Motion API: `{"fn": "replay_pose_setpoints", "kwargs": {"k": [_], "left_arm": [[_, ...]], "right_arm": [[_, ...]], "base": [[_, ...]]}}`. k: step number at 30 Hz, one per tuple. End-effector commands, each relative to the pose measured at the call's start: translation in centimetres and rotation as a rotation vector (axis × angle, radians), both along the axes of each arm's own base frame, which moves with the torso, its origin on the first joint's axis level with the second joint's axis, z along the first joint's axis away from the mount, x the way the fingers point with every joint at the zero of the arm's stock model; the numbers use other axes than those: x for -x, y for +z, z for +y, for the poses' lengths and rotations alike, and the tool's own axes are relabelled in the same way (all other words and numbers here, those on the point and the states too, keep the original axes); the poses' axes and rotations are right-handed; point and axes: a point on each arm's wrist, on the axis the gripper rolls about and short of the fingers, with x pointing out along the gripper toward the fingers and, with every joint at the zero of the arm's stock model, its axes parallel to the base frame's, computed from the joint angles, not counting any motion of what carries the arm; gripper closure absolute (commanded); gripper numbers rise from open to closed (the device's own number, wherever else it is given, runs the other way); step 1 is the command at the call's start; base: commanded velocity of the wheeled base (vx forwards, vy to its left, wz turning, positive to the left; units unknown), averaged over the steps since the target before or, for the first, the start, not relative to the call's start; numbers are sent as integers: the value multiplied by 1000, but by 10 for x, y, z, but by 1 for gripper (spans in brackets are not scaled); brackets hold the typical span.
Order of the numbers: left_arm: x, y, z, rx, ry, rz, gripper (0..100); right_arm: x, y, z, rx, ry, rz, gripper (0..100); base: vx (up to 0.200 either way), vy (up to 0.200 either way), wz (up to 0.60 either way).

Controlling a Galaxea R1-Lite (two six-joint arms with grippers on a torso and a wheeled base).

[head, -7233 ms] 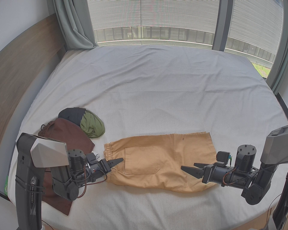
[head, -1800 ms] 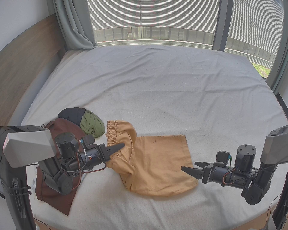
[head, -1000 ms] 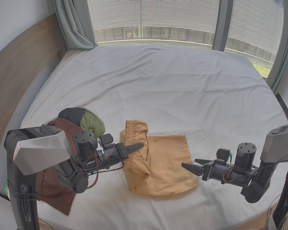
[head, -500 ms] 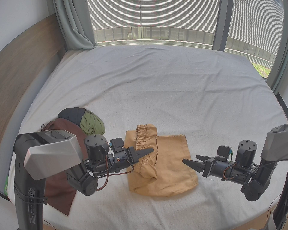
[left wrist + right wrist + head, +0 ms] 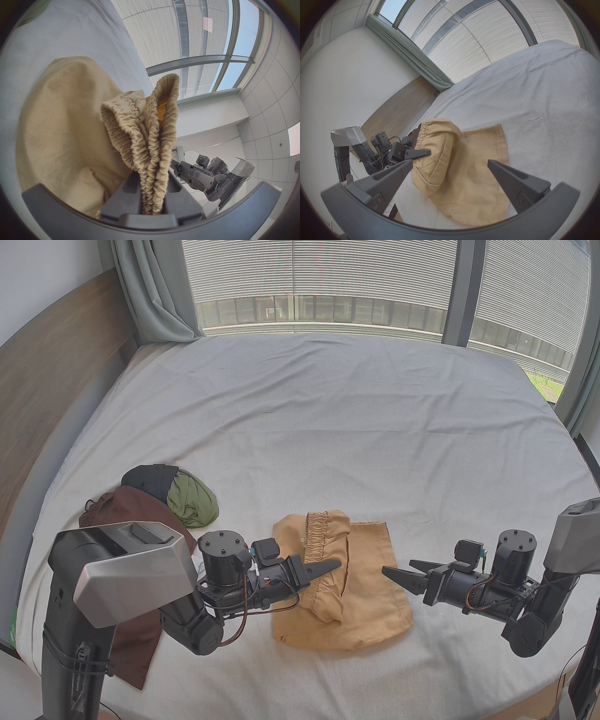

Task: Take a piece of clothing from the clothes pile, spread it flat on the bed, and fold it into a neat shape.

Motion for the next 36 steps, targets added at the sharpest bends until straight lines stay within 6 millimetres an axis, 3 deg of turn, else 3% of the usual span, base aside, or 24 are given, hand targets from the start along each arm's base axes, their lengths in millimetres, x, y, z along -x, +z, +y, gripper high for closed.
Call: {"fn": "replay_pose_setpoints", "kwargs": {"k": [1,9,10,20,25,36], "left_arm": [[-3,-10,-7,-2,1,9,100],[-4,-14,-9,-5,1,16,100],[-4,-14,-9,-5,6,13,0],[-9,-16,-11,5,22,-12,0],[-10,-2,-8,21,56,-44,0],[-8,11,24,29,134,-77,0]], "right_arm": [[0,0,0,0,0,-1,0],[-1,0,0,-1,0,-2,0],[-1,0,0,0,0,-3,0],[-1,0,0,1,0,-2,0],[0,-1,0,3,2,3,0],[9,-17,10,30,41,68,0]], "base": [[0,0,0],[0,0,0],[0,0,0],[0,0,0],[0,0,0],[0,0,0]]}}
